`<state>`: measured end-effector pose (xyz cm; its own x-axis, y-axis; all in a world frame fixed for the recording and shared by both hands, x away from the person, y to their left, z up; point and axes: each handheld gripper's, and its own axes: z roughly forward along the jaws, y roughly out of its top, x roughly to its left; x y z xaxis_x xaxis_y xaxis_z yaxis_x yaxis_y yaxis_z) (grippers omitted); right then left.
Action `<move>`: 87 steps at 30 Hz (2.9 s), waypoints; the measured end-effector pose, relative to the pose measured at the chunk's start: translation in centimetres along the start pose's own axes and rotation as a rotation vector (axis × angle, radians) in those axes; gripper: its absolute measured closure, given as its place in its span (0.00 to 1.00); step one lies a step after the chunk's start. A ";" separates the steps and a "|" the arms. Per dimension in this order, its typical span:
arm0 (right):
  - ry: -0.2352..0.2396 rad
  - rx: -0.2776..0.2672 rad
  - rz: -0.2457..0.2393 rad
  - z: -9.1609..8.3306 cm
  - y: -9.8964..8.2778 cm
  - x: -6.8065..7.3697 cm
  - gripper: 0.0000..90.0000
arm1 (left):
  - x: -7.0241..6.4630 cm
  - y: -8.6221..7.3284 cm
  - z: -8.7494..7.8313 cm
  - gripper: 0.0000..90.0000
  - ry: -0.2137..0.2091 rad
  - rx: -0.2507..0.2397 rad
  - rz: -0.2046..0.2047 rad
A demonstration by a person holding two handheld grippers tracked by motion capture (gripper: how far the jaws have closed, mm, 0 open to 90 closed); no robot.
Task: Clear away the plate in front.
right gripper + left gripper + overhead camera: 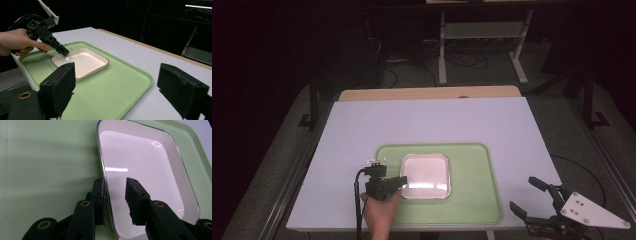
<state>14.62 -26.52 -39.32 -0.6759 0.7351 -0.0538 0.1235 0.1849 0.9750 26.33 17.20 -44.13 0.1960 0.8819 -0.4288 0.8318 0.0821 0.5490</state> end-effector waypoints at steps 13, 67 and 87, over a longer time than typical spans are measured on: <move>-0.001 0.000 -0.001 0.2 0.0 0.1 0.16 | -0.3 -1.1 0.4 0.84 -0.010 -0.004 0.047; -0.022 0.068 0.035 1.0 -0.6 -0.3 0.15 | -1.2 0.6 -2.3 0.53 -0.103 -0.097 0.273; -0.026 0.080 0.027 1.0 -0.7 -0.5 0.16 | -2.0 1.6 -2.3 0.36 -0.184 -0.055 0.385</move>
<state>15.58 -26.34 -40.16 -0.6525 0.7570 -0.0344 0.1995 0.2154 0.9559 26.09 16.67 -40.77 0.5800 0.7560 -0.3034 0.6518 -0.2073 0.7295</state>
